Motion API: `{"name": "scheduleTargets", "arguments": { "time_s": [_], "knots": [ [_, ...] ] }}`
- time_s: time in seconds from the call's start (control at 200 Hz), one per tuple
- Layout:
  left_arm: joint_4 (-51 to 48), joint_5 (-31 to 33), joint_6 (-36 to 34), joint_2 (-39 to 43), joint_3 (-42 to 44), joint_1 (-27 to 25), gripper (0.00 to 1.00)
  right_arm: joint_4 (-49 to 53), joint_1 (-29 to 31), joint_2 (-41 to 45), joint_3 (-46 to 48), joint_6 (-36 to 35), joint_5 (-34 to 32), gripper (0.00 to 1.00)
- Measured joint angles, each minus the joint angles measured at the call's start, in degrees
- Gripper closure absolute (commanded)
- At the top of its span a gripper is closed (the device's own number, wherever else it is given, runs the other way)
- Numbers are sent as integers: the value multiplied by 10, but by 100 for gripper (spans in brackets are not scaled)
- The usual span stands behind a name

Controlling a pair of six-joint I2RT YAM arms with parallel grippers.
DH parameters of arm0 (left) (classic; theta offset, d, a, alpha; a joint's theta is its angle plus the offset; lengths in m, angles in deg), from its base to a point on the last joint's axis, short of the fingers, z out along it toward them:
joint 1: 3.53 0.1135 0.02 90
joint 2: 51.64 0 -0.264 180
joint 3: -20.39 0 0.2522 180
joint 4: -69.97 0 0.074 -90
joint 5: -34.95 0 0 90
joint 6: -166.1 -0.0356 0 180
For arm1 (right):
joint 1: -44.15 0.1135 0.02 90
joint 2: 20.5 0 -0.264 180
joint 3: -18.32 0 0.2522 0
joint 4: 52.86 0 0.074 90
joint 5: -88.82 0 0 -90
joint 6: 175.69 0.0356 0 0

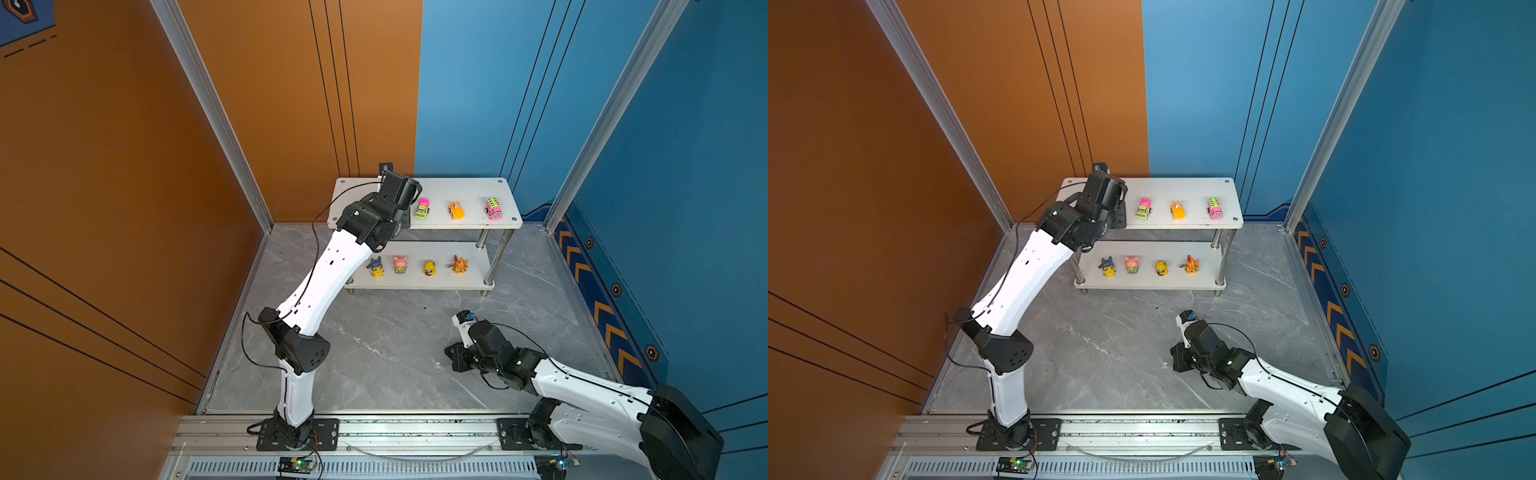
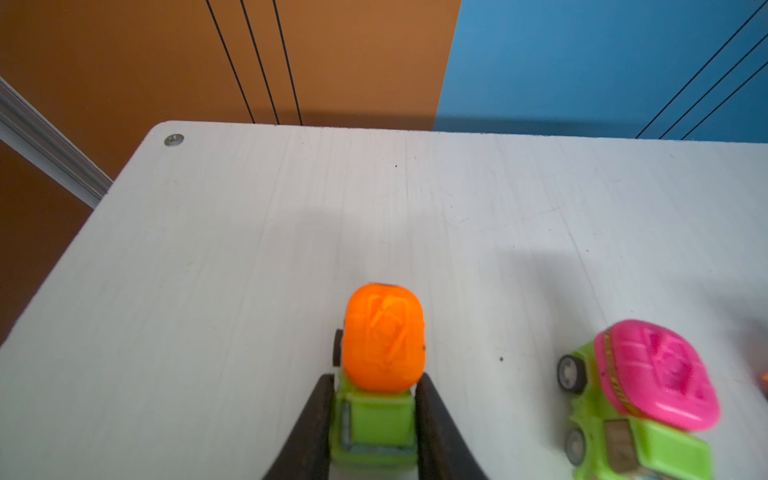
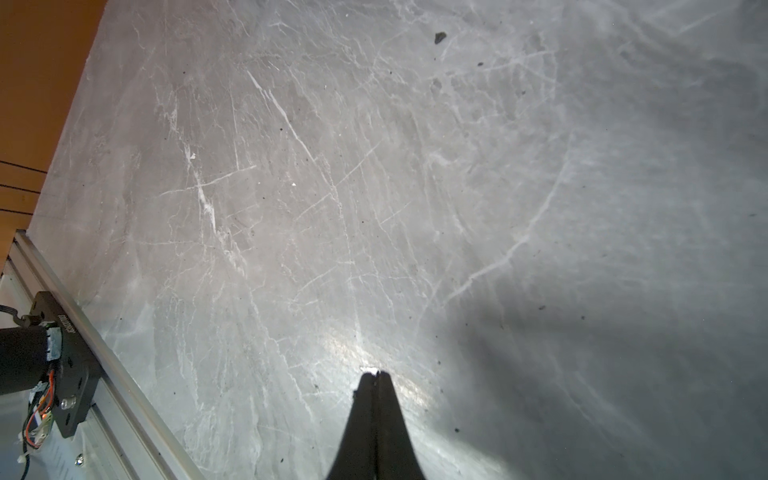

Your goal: Place and organize the plastic toys onto the shelf

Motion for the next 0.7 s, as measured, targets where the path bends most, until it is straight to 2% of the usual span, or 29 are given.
{"name": "scheduleTargets", "arguments": {
  "time_s": [0.125,0.471,0.601,0.696],
  "knots": [
    [0,6,5,1,2,0,52,0,0,13,3,0,0,100],
    [0,10,10,1,2,-2,48,20,-4,30,7,0,0,100],
    [0,25,4,8,2,-21,45,71,-5,53,0,0,-13,100],
    [0,42,-7,30,3,-52,42,153,-8,89,-30,3,-59,89]
  ]
}}
